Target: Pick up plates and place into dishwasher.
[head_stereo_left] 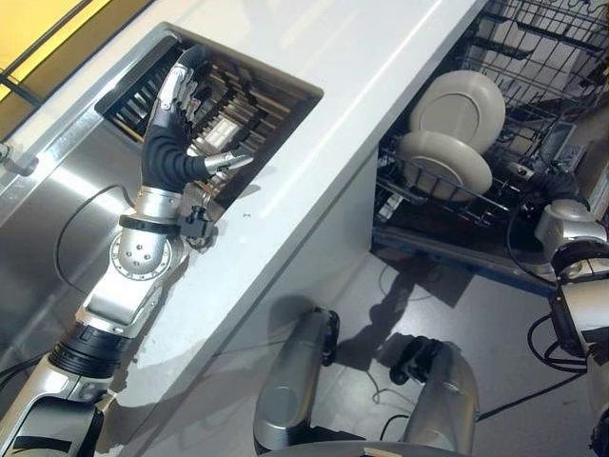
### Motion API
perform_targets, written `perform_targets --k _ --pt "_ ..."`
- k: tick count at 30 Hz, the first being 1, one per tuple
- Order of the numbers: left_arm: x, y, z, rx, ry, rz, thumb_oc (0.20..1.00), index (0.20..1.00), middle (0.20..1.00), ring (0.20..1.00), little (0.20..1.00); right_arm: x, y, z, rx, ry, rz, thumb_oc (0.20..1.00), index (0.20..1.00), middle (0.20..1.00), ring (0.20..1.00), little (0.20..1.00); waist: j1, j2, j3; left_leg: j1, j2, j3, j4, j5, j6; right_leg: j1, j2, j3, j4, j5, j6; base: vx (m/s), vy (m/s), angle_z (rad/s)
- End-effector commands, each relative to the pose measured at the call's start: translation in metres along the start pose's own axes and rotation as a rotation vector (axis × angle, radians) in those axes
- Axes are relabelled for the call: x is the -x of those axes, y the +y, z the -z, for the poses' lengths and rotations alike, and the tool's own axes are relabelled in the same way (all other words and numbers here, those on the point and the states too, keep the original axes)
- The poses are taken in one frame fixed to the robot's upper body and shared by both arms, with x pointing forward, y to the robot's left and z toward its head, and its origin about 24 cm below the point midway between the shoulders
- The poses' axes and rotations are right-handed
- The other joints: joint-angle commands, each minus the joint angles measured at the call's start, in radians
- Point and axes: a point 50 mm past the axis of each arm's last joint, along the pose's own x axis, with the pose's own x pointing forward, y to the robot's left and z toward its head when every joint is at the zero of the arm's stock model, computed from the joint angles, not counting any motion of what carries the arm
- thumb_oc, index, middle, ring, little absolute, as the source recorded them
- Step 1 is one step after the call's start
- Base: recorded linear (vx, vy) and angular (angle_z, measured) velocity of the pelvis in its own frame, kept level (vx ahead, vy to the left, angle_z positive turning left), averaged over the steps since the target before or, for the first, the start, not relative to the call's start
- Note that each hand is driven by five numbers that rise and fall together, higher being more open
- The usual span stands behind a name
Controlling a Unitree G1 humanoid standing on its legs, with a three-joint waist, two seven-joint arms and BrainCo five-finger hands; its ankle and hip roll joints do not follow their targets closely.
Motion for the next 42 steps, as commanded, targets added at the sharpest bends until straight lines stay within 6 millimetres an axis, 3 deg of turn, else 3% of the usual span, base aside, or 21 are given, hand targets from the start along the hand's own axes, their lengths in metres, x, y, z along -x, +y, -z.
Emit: perform_targets --k 1,10,24,34,38,42 --pt "0.027 -0.011 0.018 0.072 0.094 -0.010 1.000 1.000 1.000 1.000 1.000 0.003 0.031 -0.036 0.063 -0.105 -0.137 1.000 1.000 1.000 1.000 1.000 0.072 0.004 0.046 -0.053 -0.054 0.016 -0.048 -0.002 0.074 0.010 0.045 -0.015 0.034 -0.044 -0.026 0.00 0.000 0.00" --pt "0.025 -0.011 0.017 0.070 0.090 0.000 1.000 1.000 1.000 1.000 1.000 0.006 0.051 -0.035 -0.069 -0.052 -0.329 1.000 1.000 1.000 1.000 1.000 0.096 0.011 0.046 -0.076 -0.071 0.005 -0.045 0.002 0.078 -0.011 0.028 -0.021 0.045 -0.041 -0.017 0.00 0.003 0.04" --pt "0.022 0.007 0.004 0.060 0.028 0.006 1.000 1.000 1.000 1.000 1.000 0.033 0.090 -0.123 -0.355 -0.406 -0.679 1.000 1.000 1.000 1.000 1.000 0.138 0.008 0.046 -0.095 -0.089 -0.012 -0.034 0.005 0.081 -0.018 0.012 -0.040 0.060 -0.040 0.002 0.00 -0.003 0.02" --pt "0.025 0.014 0.004 0.070 0.008 0.008 1.000 1.000 1.000 1.000 1.000 0.044 0.098 -0.132 -0.599 -0.434 -0.964 1.000 1.000 1.000 1.000 1.000 0.139 0.010 0.046 -0.083 -0.090 -0.006 -0.018 -0.005 0.081 -0.006 0.003 -0.037 0.061 -0.036 0.009 -0.01 0.016 0.02" --pt "0.026 0.015 0.004 0.070 -0.007 0.015 1.000 1.000 1.000 1.000 1.000 0.044 0.093 -0.131 -0.633 -0.499 -0.943 1.000 1.000 1.000 1.000 1.000 0.126 0.004 0.046 -0.080 -0.085 0.003 -0.005 -0.015 0.081 -0.007 0.004 -0.030 0.063 -0.032 0.013 -0.05 0.021 0.02" --pt "0.023 0.014 0.001 0.080 -0.023 0.021 1.000 1.000 1.000 1.000 1.000 0.036 0.082 -0.122 -0.519 -0.515 -0.712 1.000 1.000 1.000 1.000 1.000 0.106 -0.011 0.046 -0.060 -0.070 0.017 -0.001 -0.028 0.082 0.011 0.013 -0.021 0.047 -0.026 0.014 -0.08 0.033 -0.01"
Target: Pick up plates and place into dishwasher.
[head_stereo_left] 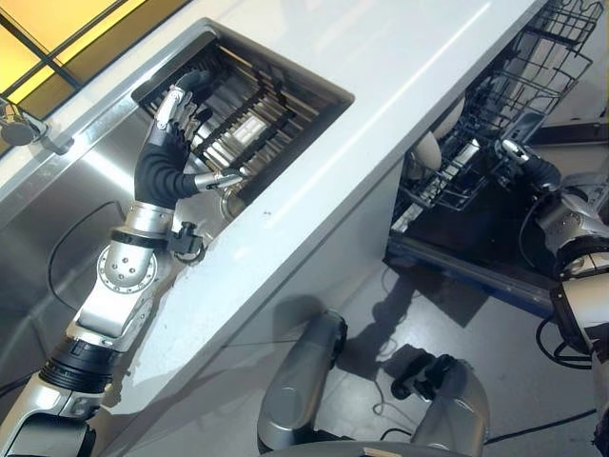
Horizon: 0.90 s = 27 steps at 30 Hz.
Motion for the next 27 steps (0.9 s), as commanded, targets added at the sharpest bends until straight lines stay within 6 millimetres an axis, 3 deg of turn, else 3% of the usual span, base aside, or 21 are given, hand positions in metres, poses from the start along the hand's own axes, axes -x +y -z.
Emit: perform_targets --k 1,6,11,12,16,21,27 --pt "0.005 0.003 -0.006 0.026 -0.074 -0.044 1.000 1.000 1.000 1.000 1.000 -0.017 0.101 -0.061 0.046 -0.335 -0.264 1.000 1.000 1.000 1.000 1.000 0.026 -0.028 0.103 -0.005 -0.031 0.082 -0.037 -0.025 0.105 0.032 0.051 0.040 -0.013 0.011 0.019 -0.10 0.055 -0.02" --pt "-0.004 -0.011 -0.007 0.020 -0.094 -0.046 1.000 1.000 1.000 1.000 1.000 -0.017 0.080 -0.041 0.221 -0.330 0.041 1.000 1.000 1.000 1.000 1.000 -0.020 -0.056 0.100 0.056 0.009 0.103 -0.033 -0.057 0.114 0.090 0.064 0.059 -0.049 0.016 0.012 -0.07 0.084 -0.11" --pt "-0.005 -0.030 0.002 0.019 -0.071 -0.073 1.000 1.000 1.000 1.000 1.000 -0.010 0.084 -0.011 0.373 -0.383 0.302 1.000 1.000 1.000 1.000 1.000 -0.080 -0.078 0.084 0.152 0.051 0.131 -0.054 -0.086 0.119 0.183 0.086 0.083 -0.111 0.020 0.005 -0.02 0.147 -0.26" --pt "-0.004 -0.036 0.005 0.023 -0.063 -0.080 1.000 1.000 1.000 1.000 1.000 -0.007 0.086 -0.001 0.389 -0.399 0.362 1.000 1.000 1.000 1.000 1.000 -0.091 -0.080 0.080 0.166 0.058 0.144 -0.077 -0.059 0.125 0.199 0.086 0.073 -0.143 0.046 -0.007 -0.04 0.134 -0.28" --pt "0.002 -0.048 0.012 0.041 -0.040 -0.093 1.000 1.000 1.000 1.000 1.000 0.004 0.086 0.024 0.442 -0.429 0.518 1.000 1.000 1.000 1.000 1.000 -0.119 -0.085 0.063 0.232 0.068 0.152 -0.117 -0.062 0.122 0.263 0.097 0.089 -0.206 0.063 0.002 0.03 0.120 -0.32" --pt "0.013 -0.057 0.021 0.064 -0.001 -0.102 1.000 1.000 1.000 1.000 1.000 0.018 0.056 0.062 0.396 -0.313 0.710 1.000 1.000 1.000 1.000 1.000 -0.135 -0.090 0.031 0.312 0.072 0.165 -0.189 -0.056 0.116 0.338 0.107 0.100 -0.289 0.085 0.023 0.09 0.089 -0.15" --pt "0.016 -0.054 0.025 0.072 0.036 -0.101 1.000 1.000 1.000 1.000 1.000 0.031 0.028 0.084 0.499 -0.226 0.912 1.000 1.000 1.000 1.000 1.000 -0.133 -0.091 0.004 0.358 0.068 0.173 -0.245 -0.045 0.116 0.374 0.114 0.104 -0.343 0.107 0.042 0.08 0.039 -0.06"
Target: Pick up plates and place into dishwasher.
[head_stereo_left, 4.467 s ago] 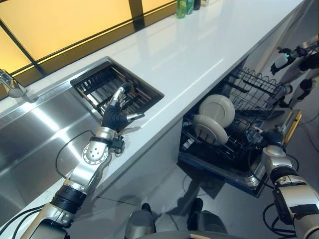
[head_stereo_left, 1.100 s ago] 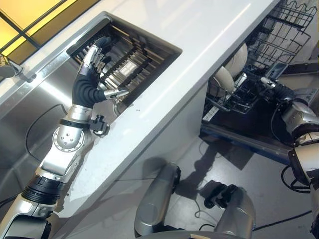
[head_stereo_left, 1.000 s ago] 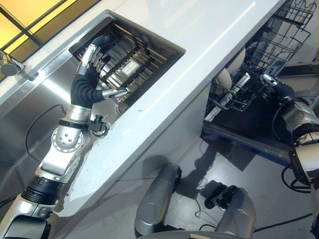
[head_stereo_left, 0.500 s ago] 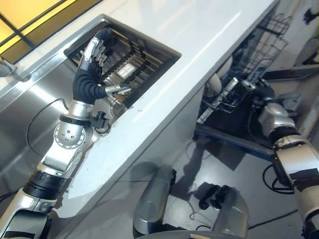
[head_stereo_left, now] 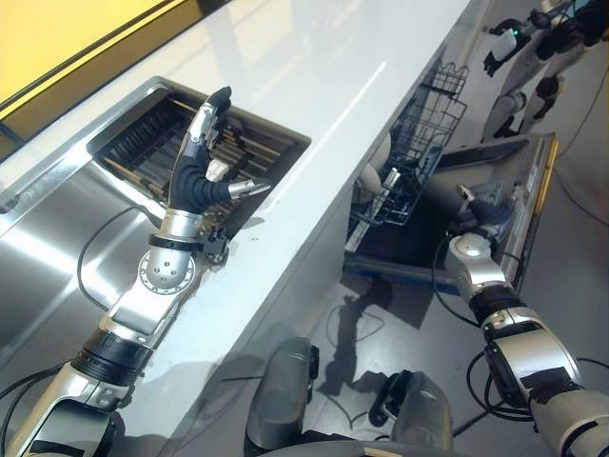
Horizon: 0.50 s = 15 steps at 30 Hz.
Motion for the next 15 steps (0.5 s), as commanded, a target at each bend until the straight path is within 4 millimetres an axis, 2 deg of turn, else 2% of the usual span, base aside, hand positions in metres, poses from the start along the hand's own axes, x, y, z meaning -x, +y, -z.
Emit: perform_targets --k 1,4,10,14,15 --pt "0.019 -0.026 -0.001 0.174 0.006 -0.033 1.000 1.000 1.000 1.000 1.000 -0.011 -0.022 0.005 0.104 -0.032 0.164 1.000 1.000 1.000 1.000 1.000 -0.034 0.015 -0.019 0.068 -0.005 0.046 -0.093 -0.041 0.062 0.095 0.025 0.019 -0.126 0.042 -0.022 0.05 0.021 0.00" --pt "0.021 -0.025 0.001 0.176 0.018 -0.038 1.000 1.000 1.000 1.000 1.000 -0.013 -0.033 0.017 0.187 0.006 0.245 1.000 1.000 1.000 1.000 1.000 -0.029 0.018 -0.022 0.071 -0.011 0.048 -0.106 -0.038 0.064 0.099 0.030 0.016 -0.140 0.048 -0.019 0.04 0.018 -0.02" --pt "0.022 -0.025 0.003 0.185 0.028 -0.028 1.000 1.000 1.000 1.000 1.000 -0.017 -0.049 0.026 0.312 0.063 0.396 1.000 1.000 1.000 1.000 1.000 -0.023 0.031 -0.016 0.057 -0.021 0.046 -0.112 -0.025 0.064 0.082 0.033 0.013 -0.135 0.053 -0.021 0.01 0.005 -0.02" --pt "0.022 -0.028 0.001 0.186 0.023 -0.023 1.000 1.000 1.000 1.000 1.000 -0.021 -0.061 0.037 0.369 0.150 0.428 1.000 1.000 1.000 1.000 1.000 -0.018 0.037 -0.010 0.046 -0.027 0.042 -0.108 -0.023 0.066 0.070 0.034 0.013 -0.125 0.049 -0.024 0.00 0.000 0.00" --pt "0.022 -0.028 0.000 0.186 0.023 -0.028 1.000 1.000 1.000 1.000 1.000 -0.023 -0.066 0.038 0.417 0.124 0.448 1.000 1.000 1.000 1.000 1.000 -0.016 0.041 -0.003 0.035 -0.031 0.038 -0.096 -0.026 0.068 0.060 0.031 0.010 -0.111 0.045 -0.027 0.00 0.000 0.00"
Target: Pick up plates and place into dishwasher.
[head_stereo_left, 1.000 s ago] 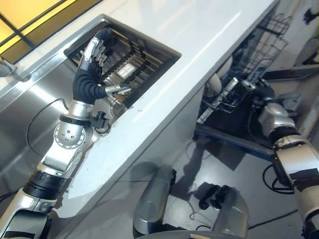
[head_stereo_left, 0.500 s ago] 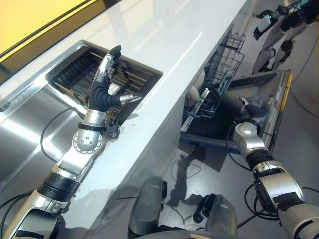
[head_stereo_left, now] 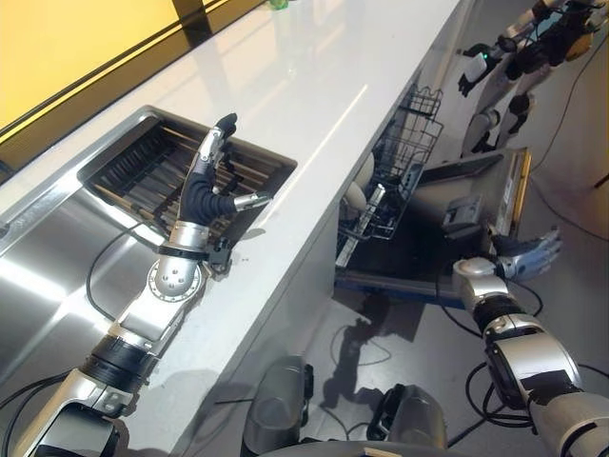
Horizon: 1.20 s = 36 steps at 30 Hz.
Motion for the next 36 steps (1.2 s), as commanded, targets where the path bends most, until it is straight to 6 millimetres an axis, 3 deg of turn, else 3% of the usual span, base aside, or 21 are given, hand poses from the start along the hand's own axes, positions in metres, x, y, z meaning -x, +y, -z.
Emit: perform_targets --k 1,6,12,18,22,23,26,29,32,36 --pt "0.009 -0.021 -0.015 0.169 -0.062 -0.035 1.000 1.000 1.000 1.000 1.000 -0.027 -0.020 -0.015 0.035 -0.053 0.117 1.000 1.000 1.000 1.000 1.000 0.005 0.040 0.060 -0.011 -0.032 0.029 -0.044 -0.034 0.079 0.020 0.018 0.009 -0.054 0.032 -0.039 0.00 0.000 0.00" --pt "0.008 -0.022 -0.016 0.156 -0.059 -0.045 1.000 1.000 1.000 1.000 1.000 -0.033 -0.018 -0.004 0.026 0.158 0.006 1.000 1.000 1.000 1.000 1.000 0.008 0.052 0.096 -0.067 -0.041 0.024 0.013 -0.041 0.078 -0.044 0.009 0.016 0.024 0.008 -0.055 -0.02 -0.015 0.02" --pt "0.003 -0.022 -0.021 0.141 -0.073 -0.061 1.000 1.000 1.000 1.000 1.000 -0.040 -0.017 0.018 -0.194 0.526 -0.181 1.000 1.000 1.000 1.000 1.000 0.017 0.088 0.141 -0.158 -0.068 0.019 0.075 -0.044 0.077 -0.150 -0.004 0.020 0.122 -0.024 -0.072 -0.07 -0.030 0.08" --pt "0.002 -0.022 -0.025 0.127 -0.077 -0.082 1.000 1.000 1.000 1.000 1.000 -0.055 -0.022 0.002 -0.389 0.581 -0.305 1.000 1.000 1.000 1.000 1.000 0.030 0.121 0.141 -0.288 -0.101 0.001 0.177 -0.076 0.067 -0.298 -0.013 0.043 0.236 -0.070 -0.074 -0.03 -0.035 0.14" --pt "-0.001 -0.015 -0.031 0.124 -0.104 -0.087 1.000 1.000 1.000 1.000 1.000 -0.056 -0.012 -0.031 -0.601 0.481 -0.601 1.000 1.000 1.000 1.000 1.000 0.043 0.126 0.141 -0.362 -0.111 -0.004 0.215 -0.077 0.071 -0.377 -0.021 0.045 0.282 -0.083 -0.085 -0.09 -0.052 0.05" --pt "-0.003 -0.009 -0.031 0.121 -0.107 -0.085 1.000 1.000 1.000 1.000 1.000 -0.053 -0.007 -0.049 -0.666 0.377 -0.781 1.000 1.000 1.000 1.000 1.000 0.051 0.123 0.141 -0.379 -0.113 -0.008 0.222 -0.076 0.070 -0.393 -0.024 0.041 0.295 -0.087 -0.087 -0.08 -0.081 -0.02" --pt "-0.006 -0.001 -0.033 0.113 -0.109 -0.069 1.000 1.000 1.000 1.000 1.000 -0.047 -0.003 -0.071 -0.716 0.252 -0.979 1.000 1.000 1.000 1.000 1.000 0.059 0.110 0.141 -0.395 -0.111 -0.013 0.233 -0.075 0.069 -0.405 -0.027 0.032 0.308 -0.091 -0.089 -0.05 -0.093 0.00" --pt "-0.008 0.009 -0.035 0.096 -0.123 -0.042 1.000 1.000 1.000 1.000 1.000 -0.039 -0.005 -0.104 -0.784 0.006 -1.194 1.000 1.000 1.000 1.000 1.000 0.072 0.089 0.141 -0.390 -0.102 -0.019 0.223 -0.070 0.069 -0.393 -0.026 0.014 0.304 -0.086 -0.085 -0.03 -0.100 -0.02" --pt "-0.008 0.016 -0.037 0.084 -0.142 -0.035 1.000 1.000 1.000 1.000 1.000 -0.031 -0.011 -0.133 -0.839 -0.215 -1.304 1.000 1.000 1.000 1.000 1.000 0.081 0.075 0.141 -0.376 -0.092 -0.025 0.217 -0.068 0.065 -0.370 -0.026 0.000 0.294 -0.081 -0.078 -0.01 -0.079 0.02" --pt "-0.006 0.025 -0.036 0.076 -0.142 -0.028 1.000 1.000 1.000 1.000 1.000 -0.019 -0.028 -0.179 -0.940 -0.528 -1.276 1.000 1.000 1.000 1.000 1.000 0.086 0.057 0.141 -0.348 -0.076 -0.034 0.207 -0.065 0.060 -0.331 -0.029 -0.017 0.282 -0.074 -0.070 0.02 -0.027 -0.01"
